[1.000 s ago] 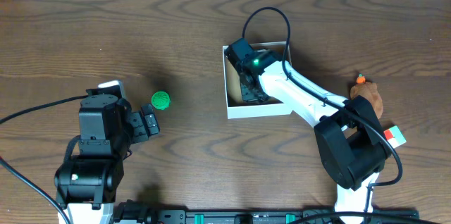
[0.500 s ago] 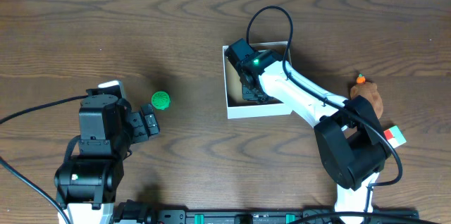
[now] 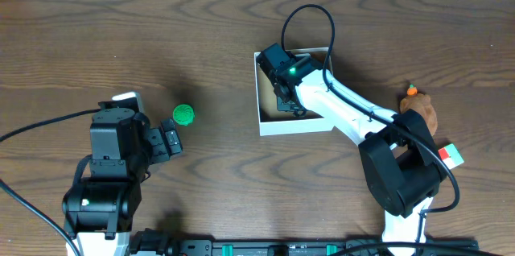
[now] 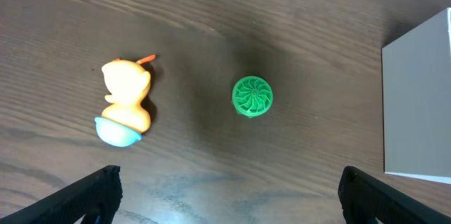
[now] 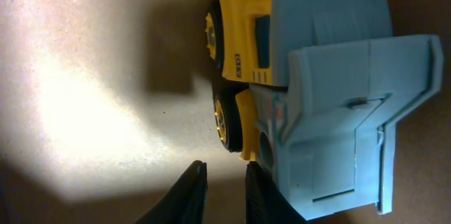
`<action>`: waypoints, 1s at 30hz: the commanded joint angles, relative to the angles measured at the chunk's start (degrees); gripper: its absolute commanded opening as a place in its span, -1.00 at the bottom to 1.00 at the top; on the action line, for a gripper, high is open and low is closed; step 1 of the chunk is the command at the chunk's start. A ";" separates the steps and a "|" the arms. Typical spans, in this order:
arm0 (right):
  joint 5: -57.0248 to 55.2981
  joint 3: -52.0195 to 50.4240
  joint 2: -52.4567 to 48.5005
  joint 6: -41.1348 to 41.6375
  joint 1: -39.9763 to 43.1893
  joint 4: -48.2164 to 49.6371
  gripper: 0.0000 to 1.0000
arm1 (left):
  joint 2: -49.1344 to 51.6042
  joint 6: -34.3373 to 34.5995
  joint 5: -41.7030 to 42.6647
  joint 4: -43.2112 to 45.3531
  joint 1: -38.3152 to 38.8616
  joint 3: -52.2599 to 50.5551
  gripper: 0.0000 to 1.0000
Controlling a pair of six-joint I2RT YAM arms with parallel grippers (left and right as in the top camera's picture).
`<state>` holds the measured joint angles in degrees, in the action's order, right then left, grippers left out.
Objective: Pack container
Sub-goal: 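Move the right gripper to the brown plush bear and grasp it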
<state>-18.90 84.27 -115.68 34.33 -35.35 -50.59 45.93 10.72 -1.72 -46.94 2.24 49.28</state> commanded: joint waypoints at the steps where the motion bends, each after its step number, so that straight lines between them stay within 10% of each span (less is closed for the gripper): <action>1: 0.33 0.26 0.07 -2.14 -0.09 0.26 -0.60 | 0.04 0.55 -0.28 -0.20 -0.20 1.14 0.96; 11: 4.02 3.34 2.69 -6.64 -0.44 0.59 -0.63 | 0.04 0.55 -0.28 -0.20 -0.20 1.14 0.96; 19: 2.84 15.69 12.13 -13.66 3.37 -7.02 0.58 | 0.04 0.55 -0.28 -0.20 -0.20 1.14 0.96; 30: 8.87 16.48 19.19 -34.84 32.17 -21.51 0.99 | 0.07 0.55 -0.28 -0.20 -0.20 1.14 0.96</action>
<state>-14.04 102.10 -94.52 10.61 -8.47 -70.41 45.93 10.72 -1.72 -46.96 2.24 49.28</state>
